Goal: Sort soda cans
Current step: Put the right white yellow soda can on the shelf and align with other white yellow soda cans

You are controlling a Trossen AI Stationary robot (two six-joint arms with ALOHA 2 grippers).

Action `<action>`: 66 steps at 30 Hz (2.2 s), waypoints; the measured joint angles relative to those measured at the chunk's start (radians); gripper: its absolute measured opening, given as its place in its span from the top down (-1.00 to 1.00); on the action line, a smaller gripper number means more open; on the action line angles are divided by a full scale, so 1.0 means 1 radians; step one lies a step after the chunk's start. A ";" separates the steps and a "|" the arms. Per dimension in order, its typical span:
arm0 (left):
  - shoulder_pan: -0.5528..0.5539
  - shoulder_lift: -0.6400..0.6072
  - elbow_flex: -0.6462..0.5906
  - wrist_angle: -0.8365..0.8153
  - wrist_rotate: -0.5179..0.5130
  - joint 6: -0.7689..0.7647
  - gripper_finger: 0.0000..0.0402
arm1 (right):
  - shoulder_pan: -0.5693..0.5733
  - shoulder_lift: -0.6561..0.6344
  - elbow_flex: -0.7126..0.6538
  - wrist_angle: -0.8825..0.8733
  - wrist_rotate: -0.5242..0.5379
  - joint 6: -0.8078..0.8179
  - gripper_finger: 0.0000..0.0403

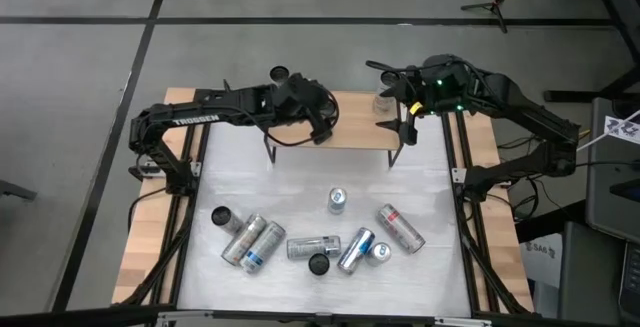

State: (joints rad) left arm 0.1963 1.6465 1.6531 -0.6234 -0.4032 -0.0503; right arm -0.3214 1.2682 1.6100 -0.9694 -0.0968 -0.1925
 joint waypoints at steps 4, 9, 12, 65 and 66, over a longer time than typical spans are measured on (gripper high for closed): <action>0.000 0.000 0.000 -0.016 0.000 -0.028 -0.82 | 0.000 0.000 0.000 0.000 0.000 0.000 -0.87; 0.000 0.000 0.000 -0.021 0.000 -0.027 -0.82 | 0.000 0.000 0.000 0.000 0.000 0.000 -0.87; -0.002 0.000 0.000 -0.022 0.000 -0.027 -0.82 | 0.000 0.000 0.000 0.001 0.000 0.000 -0.87; 0.000 -0.044 0.000 -0.034 0.054 -0.026 -0.23 | 0.000 0.001 -0.001 0.001 -0.001 0.000 -0.87; 0.000 -0.047 0.000 -0.034 0.050 -0.026 -0.23 | 0.000 0.001 -0.001 0.001 -0.001 0.000 -0.87</action>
State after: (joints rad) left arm 0.1959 1.5996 1.6531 -0.6571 -0.3528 -0.0767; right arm -0.3214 1.2694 1.6089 -0.9680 -0.0975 -0.1928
